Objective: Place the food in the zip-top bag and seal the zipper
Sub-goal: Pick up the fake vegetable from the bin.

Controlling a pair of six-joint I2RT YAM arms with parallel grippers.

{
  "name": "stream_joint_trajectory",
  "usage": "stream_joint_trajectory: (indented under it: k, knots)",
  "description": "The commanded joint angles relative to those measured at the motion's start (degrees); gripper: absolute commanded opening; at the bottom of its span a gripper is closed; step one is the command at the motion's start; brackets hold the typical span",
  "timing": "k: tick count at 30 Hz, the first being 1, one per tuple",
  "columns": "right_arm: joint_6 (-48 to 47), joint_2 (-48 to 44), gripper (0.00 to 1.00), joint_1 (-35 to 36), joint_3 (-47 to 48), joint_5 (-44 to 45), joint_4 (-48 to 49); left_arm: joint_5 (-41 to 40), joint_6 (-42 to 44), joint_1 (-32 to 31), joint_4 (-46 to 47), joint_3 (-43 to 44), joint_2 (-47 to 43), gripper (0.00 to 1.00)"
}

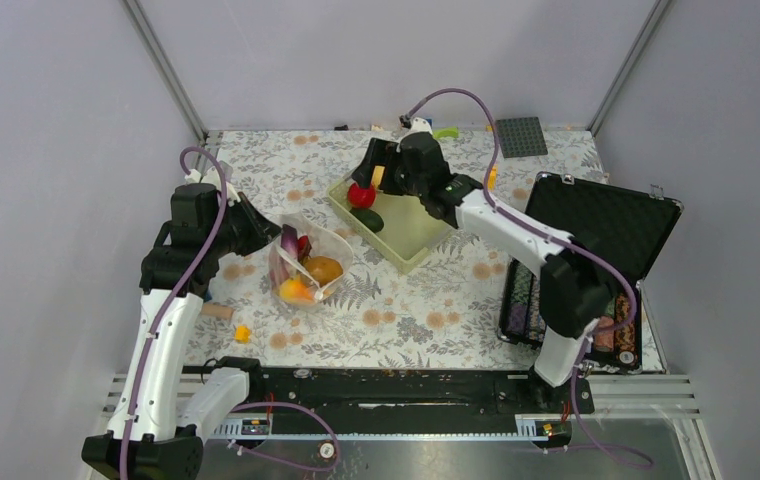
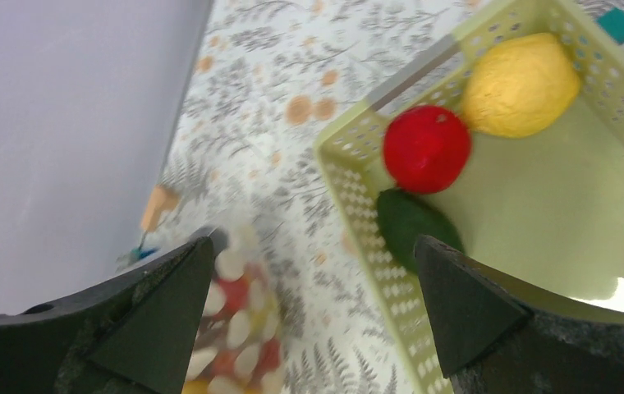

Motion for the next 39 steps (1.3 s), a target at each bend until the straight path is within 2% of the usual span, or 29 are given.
stream_joint_trajectory:
  k: [1,5,11,23,39]
  knots:
    - [1.60,8.90,1.00,-2.40,8.96,3.16,-2.00,-0.06,0.58,0.45,1.93,1.36,-1.01,0.00]
    - [2.23,16.17,1.00,-2.49,15.83,8.73,-3.46,0.06,0.77,0.62,1.81,1.29,-0.69,0.00]
    - [9.17,22.57,1.00,-2.52,17.04,12.30,1.31,-1.37,0.89,0.78,1.76,1.25,-0.79,0.00]
    - [13.37,30.66,0.95,-2.53,20.40,6.07,1.40,0.14,0.99,1.52,1.77,1.37,0.53,0.00]
    - [18.63,36.07,0.88,-2.52,23.53,7.15,-3.44,4.01,0.88,2.29,3.52,0.52,-1.37,0.00]
